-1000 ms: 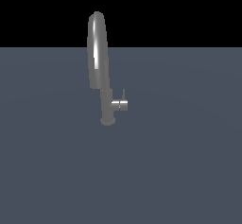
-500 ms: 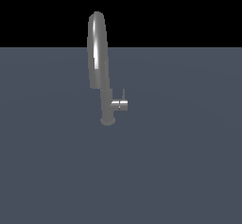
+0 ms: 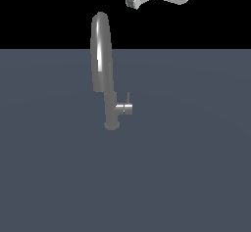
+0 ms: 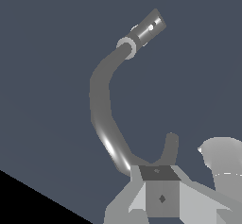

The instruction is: Turn on the faucet by rotating a designated handle.

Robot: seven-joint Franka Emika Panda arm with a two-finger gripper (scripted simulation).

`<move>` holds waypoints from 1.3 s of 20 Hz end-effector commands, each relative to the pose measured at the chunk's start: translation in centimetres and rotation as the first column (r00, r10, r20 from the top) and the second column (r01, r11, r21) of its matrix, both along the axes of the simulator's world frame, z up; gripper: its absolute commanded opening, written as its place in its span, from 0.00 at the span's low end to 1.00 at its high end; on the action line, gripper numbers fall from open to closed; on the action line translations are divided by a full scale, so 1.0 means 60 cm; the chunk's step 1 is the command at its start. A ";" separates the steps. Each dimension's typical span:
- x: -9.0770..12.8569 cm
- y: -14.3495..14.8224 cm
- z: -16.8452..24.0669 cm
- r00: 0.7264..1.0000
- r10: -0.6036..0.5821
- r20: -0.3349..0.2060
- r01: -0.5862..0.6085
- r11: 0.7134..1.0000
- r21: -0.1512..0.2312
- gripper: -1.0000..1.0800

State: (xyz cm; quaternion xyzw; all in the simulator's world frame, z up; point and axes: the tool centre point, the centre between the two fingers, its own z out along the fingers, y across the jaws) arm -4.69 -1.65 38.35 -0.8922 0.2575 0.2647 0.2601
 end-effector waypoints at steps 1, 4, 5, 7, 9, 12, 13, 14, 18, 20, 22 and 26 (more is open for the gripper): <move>0.020 -0.003 -0.022 0.998 -0.040 -0.045 0.042 0.998 0.041 0.00; 0.042 -0.007 -0.051 0.991 -0.086 -0.102 0.095 0.992 0.089 0.00; 0.050 -0.008 -0.061 0.987 -0.101 -0.122 0.114 0.988 0.104 0.00; 0.064 -0.011 -0.082 0.978 -0.130 -0.163 0.152 0.979 0.134 0.00; 0.077 -0.013 -0.104 0.966 -0.158 -0.206 0.193 0.967 0.164 0.00; 0.097 -0.015 -0.139 0.941 -0.198 -0.274 0.258 0.944 0.205 0.00; 0.103 -0.016 -0.152 0.931 -0.210 -0.298 0.281 0.935 0.218 0.00; 0.109 -0.016 -0.165 0.920 -0.222 -0.322 0.304 0.924 0.231 0.00; 0.131 -0.017 -0.221 0.866 -0.265 -0.424 0.403 0.873 0.276 0.00; 0.140 -0.015 -0.250 0.833 -0.282 -0.476 0.453 0.842 0.293 0.00; 0.148 -0.013 -0.278 0.799 -0.295 -0.524 0.500 0.810 0.306 0.00; 0.158 -0.006 -0.328 0.733 -0.309 -0.606 0.581 0.748 0.321 0.00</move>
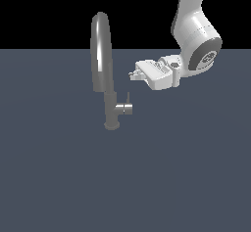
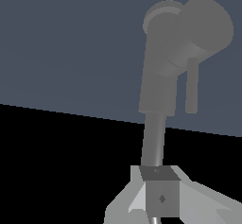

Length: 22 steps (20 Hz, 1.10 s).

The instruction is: Turn on the faucet by rotating a designated handle.

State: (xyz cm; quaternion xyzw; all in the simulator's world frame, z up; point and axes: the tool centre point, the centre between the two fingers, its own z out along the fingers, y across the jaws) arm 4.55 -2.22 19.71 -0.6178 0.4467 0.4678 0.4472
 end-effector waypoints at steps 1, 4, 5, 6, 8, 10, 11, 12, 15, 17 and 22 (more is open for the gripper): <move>0.006 0.005 -0.029 0.998 -0.042 -0.046 0.044 0.998 0.042 0.00; 0.010 0.011 -0.057 0.993 -0.079 -0.092 0.087 0.993 0.080 0.00; 0.011 0.013 -0.065 0.990 -0.089 -0.106 0.099 0.991 0.090 0.00; 0.012 0.015 -0.072 0.988 -0.098 -0.118 0.110 0.989 0.099 0.00; 0.013 0.018 -0.084 0.984 -0.113 -0.138 0.129 0.985 0.114 0.00; 0.013 0.021 -0.093 0.981 -0.124 -0.152 0.143 0.982 0.124 0.00; 0.014 0.022 -0.096 0.979 -0.127 -0.157 0.148 0.981 0.128 0.00; 0.014 0.023 -0.099 0.978 -0.130 -0.161 0.151 0.980 0.131 0.00; 0.014 0.024 -0.101 0.978 -0.132 -0.164 0.154 0.979 0.133 0.00; 0.014 0.024 -0.101 0.978 -0.132 -0.164 0.154 0.979 0.133 0.00; 0.002 0.024 -0.096 0.978 -0.131 -0.164 0.154 0.979 0.133 0.00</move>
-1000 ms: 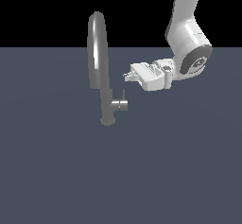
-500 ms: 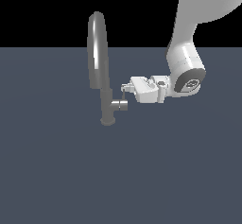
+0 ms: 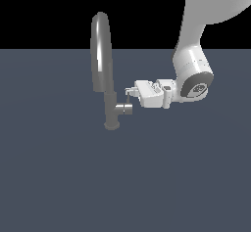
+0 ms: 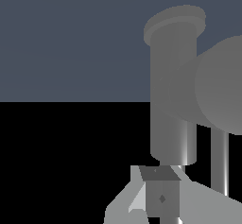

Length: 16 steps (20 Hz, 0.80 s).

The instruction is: Turn on the faucet by rotating a designated handle.

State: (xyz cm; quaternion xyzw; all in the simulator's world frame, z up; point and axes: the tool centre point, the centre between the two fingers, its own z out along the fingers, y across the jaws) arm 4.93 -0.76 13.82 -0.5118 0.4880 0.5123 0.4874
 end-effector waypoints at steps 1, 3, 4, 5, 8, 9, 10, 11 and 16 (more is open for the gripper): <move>-0.009 -0.001 0.004 1.000 0.000 0.000 0.000 1.000 0.000 0.00; -0.017 -0.001 0.007 1.000 0.000 0.000 0.000 1.000 0.000 0.00; -0.021 -0.001 0.009 1.000 0.000 0.000 0.000 1.000 0.000 0.00; -0.025 -0.001 0.011 1.000 0.000 0.000 0.000 1.000 0.000 0.00; -0.038 -0.001 0.016 1.000 0.000 0.000 0.000 1.000 0.000 0.00; -0.038 -0.001 0.016 1.000 0.000 0.000 0.000 1.000 0.000 0.00; -0.033 -0.002 0.012 1.000 -0.004 0.000 0.004 1.000 -0.002 0.00; -0.038 -0.002 0.012 1.000 -0.004 0.000 0.004 1.000 -0.002 0.00; -0.064 -0.003 0.012 1.000 -0.002 0.001 0.002 1.000 -0.001 0.00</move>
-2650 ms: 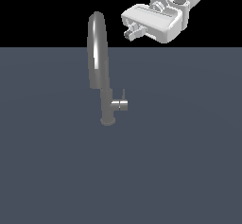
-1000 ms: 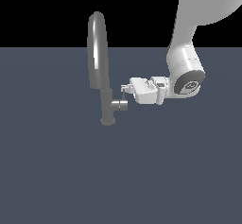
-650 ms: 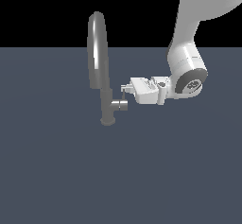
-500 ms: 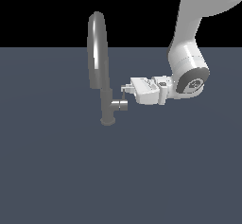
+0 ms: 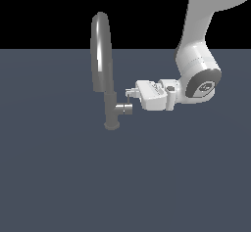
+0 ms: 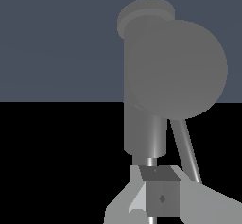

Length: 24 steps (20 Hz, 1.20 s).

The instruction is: Turn on the faucet by rotating a designated handle.

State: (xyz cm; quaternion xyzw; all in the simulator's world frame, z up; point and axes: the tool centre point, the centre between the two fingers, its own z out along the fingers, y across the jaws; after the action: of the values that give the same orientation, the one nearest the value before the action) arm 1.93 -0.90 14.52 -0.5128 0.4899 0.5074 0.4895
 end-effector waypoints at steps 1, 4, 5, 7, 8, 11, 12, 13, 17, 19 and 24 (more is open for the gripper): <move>-0.019 -0.001 0.001 1.000 0.006 -0.006 -0.006 1.000 0.005 0.00; -0.035 -0.002 0.001 1.000 0.007 -0.005 -0.007 1.000 0.005 0.00; -0.040 -0.002 0.001 1.000 0.007 -0.005 -0.007 1.000 0.005 0.00; -0.027 -0.001 0.005 1.000 0.002 0.006 -0.003 1.000 0.001 0.00; -0.034 -0.002 0.002 1.000 0.003 0.005 -0.003 1.000 0.002 0.00; -0.054 -0.003 -0.010 1.000 0.005 0.001 -0.005 1.000 0.003 0.00; -0.061 -0.003 -0.014 1.000 0.005 0.000 -0.005 1.000 0.004 0.00; -0.068 -0.003 -0.017 1.000 0.006 -0.001 -0.006 1.000 0.004 0.00; -0.089 -0.004 -0.029 1.000 0.007 -0.005 -0.007 1.000 0.006 0.00; -0.078 -0.004 -0.023 1.000 0.006 0.014 -0.006 1.000 0.003 0.00; -0.112 -0.005 -0.074 1.000 0.007 -0.004 -0.007 1.000 0.005 0.00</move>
State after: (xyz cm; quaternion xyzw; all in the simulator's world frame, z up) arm -3.44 -1.12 12.42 -0.5213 0.4781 0.5039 0.4957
